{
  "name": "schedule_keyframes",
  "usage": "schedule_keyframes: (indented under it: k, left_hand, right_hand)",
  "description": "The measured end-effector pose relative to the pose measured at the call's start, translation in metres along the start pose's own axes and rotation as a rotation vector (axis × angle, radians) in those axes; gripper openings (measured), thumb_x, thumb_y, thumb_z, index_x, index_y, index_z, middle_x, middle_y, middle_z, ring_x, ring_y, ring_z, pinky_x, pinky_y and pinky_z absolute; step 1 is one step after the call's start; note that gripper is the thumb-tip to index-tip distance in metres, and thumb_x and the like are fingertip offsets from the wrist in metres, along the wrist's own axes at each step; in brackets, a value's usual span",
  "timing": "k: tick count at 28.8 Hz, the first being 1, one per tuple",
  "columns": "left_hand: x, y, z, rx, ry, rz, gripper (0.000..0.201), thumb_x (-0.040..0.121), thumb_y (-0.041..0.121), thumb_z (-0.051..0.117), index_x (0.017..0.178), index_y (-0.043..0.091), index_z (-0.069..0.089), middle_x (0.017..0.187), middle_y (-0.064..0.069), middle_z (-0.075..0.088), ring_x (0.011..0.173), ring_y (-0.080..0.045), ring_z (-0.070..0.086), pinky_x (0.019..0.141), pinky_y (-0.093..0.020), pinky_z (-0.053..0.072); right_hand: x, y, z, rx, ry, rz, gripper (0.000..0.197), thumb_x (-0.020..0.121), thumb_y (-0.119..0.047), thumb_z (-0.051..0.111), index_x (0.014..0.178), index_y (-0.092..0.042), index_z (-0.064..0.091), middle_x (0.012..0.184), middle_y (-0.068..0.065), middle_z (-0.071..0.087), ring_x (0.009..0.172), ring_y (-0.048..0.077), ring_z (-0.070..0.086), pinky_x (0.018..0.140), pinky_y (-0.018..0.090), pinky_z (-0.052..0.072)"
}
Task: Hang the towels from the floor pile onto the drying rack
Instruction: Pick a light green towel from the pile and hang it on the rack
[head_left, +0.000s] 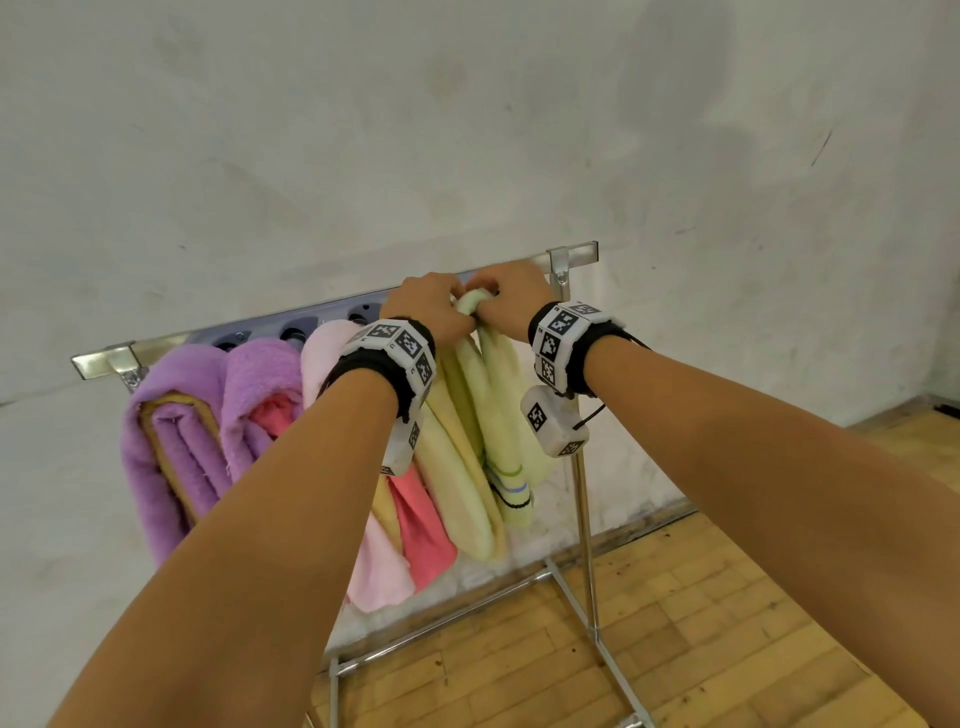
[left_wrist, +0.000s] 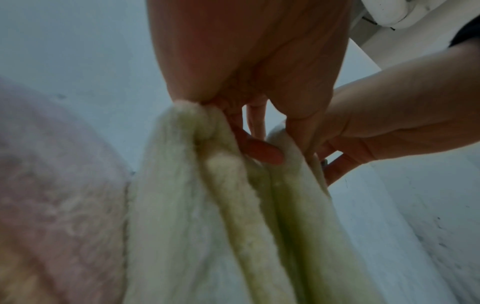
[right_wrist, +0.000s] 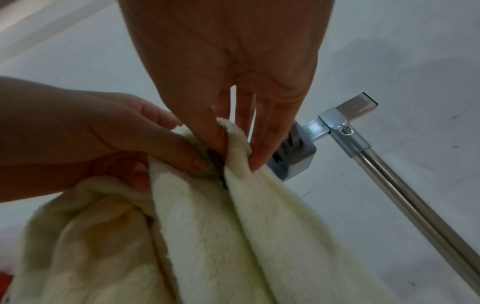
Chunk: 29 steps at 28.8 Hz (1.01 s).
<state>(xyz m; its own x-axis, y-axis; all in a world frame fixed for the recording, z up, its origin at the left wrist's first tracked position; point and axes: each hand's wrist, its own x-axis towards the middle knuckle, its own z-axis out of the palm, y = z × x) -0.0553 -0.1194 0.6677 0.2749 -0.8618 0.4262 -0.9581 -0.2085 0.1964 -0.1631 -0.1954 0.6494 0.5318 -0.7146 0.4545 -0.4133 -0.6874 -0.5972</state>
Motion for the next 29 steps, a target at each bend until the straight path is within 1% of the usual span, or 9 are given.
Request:
schedule_keyframes:
  k: [5, 11, 15, 17, 18, 21, 23, 25, 29]
  left_hand:
    - [-0.005, 0.007, 0.001, 0.036, -0.078, -0.010, 0.036, 0.085, 0.026, 0.065, 0.119, 0.019, 0.059, 0.098, -0.003, 0.059, 0.092, -0.025, 0.059, 0.071, -0.033, 0.046]
    - [-0.018, 0.008, 0.000, -0.172, -0.168, -0.090, 0.044, 0.081, 0.014, 0.064, 0.124, 0.015, 0.056, 0.106, -0.010, 0.067, 0.086, -0.026, 0.070, 0.078, -0.043, 0.060]
    - [-0.032, 0.010, -0.006, -0.389, -0.150, -0.128, 0.044, 0.087, 0.013, 0.066, 0.129, 0.014, 0.054, 0.113, -0.009, 0.060, 0.085, -0.024, 0.070, 0.076, -0.042, 0.062]
    - [-0.041, 0.010, -0.009, -0.443, -0.131, -0.133, 0.042, 0.087, 0.010, 0.064, 0.127, 0.013, 0.056, 0.111, -0.007, 0.062, 0.088, -0.026, 0.070, 0.077, -0.043, 0.061]
    - [-0.046, 0.008, -0.010, -0.460, -0.119, -0.135, 0.040, 0.086, 0.008, 0.063, 0.125, 0.012, 0.057, 0.108, -0.006, 0.065, 0.088, -0.026, 0.071, 0.077, -0.043, 0.061]
    - [-0.063, 0.002, -0.014, -0.475, -0.079, -0.135, 0.030, 0.086, 0.006, 0.058, 0.114, 0.012, 0.062, 0.098, -0.007, 0.071, 0.086, -0.022, 0.072, 0.074, -0.038, 0.062]
    - [-0.076, -0.003, -0.015, -0.485, -0.050, -0.139, 0.026, 0.087, 0.005, 0.056, 0.111, 0.011, 0.063, 0.095, -0.009, 0.072, 0.086, -0.021, 0.072, 0.071, -0.034, 0.062]
    - [-0.092, -0.007, -0.013, -0.475, -0.033, -0.148, 0.024, 0.086, 0.007, 0.056, 0.109, 0.011, 0.064, 0.095, -0.009, 0.073, 0.085, -0.022, 0.072, 0.072, -0.035, 0.062]
    - [-0.120, -0.020, 0.005, -0.439, -0.030, -0.176, 0.025, 0.084, 0.007, 0.056, 0.107, 0.013, 0.065, 0.093, -0.008, 0.073, 0.084, -0.024, 0.071, 0.070, -0.034, 0.061]
  right_hand:
    - [-0.011, 0.007, -0.001, -0.038, -0.035, 0.024, 0.044, 0.084, -0.008, 0.056, 0.123, -0.026, 0.063, 0.121, 0.004, 0.065, 0.104, 0.025, 0.063, 0.088, 0.040, 0.055]
    - [-0.025, 0.009, -0.005, 0.003, -0.158, 0.082, 0.051, 0.087, -0.004, 0.061, 0.135, -0.017, 0.053, 0.119, 0.007, 0.062, 0.100, 0.029, 0.068, 0.080, 0.044, 0.061]
    - [-0.034, 0.001, -0.017, 0.031, -0.074, 0.065, 0.039, 0.086, -0.007, 0.057, 0.123, -0.016, 0.059, 0.116, 0.005, 0.064, 0.102, 0.025, 0.065, 0.081, 0.036, 0.059]
    - [-0.040, -0.004, -0.021, 0.016, -0.037, 0.054, 0.036, 0.085, -0.007, 0.056, 0.119, -0.018, 0.061, 0.110, -0.003, 0.062, 0.098, 0.019, 0.061, 0.070, 0.023, 0.050]
    - [-0.044, -0.006, -0.021, 0.006, -0.022, 0.053, 0.037, 0.084, -0.008, 0.056, 0.119, -0.019, 0.061, 0.110, -0.005, 0.061, 0.098, 0.017, 0.059, 0.068, 0.022, 0.045]
    - [-0.057, -0.013, -0.018, 0.011, 0.041, 0.051, 0.036, 0.084, -0.009, 0.055, 0.117, -0.020, 0.063, 0.117, 0.000, 0.066, 0.104, 0.019, 0.061, 0.075, 0.025, 0.044]
    - [-0.067, -0.017, -0.011, 0.054, 0.057, 0.050, 0.032, 0.086, -0.009, 0.053, 0.115, -0.020, 0.062, 0.115, 0.002, 0.066, 0.102, 0.021, 0.063, 0.080, 0.029, 0.050]
    - [-0.078, -0.019, 0.001, 0.066, 0.022, 0.038, 0.029, 0.087, -0.010, 0.053, 0.112, -0.019, 0.063, 0.113, 0.003, 0.067, 0.100, 0.023, 0.063, 0.085, 0.035, 0.054]
    - [-0.101, -0.016, 0.038, 0.098, -0.045, 0.048, 0.025, 0.084, -0.011, 0.055, 0.104, -0.022, 0.064, 0.107, 0.005, 0.068, 0.097, 0.023, 0.064, 0.085, 0.036, 0.054]
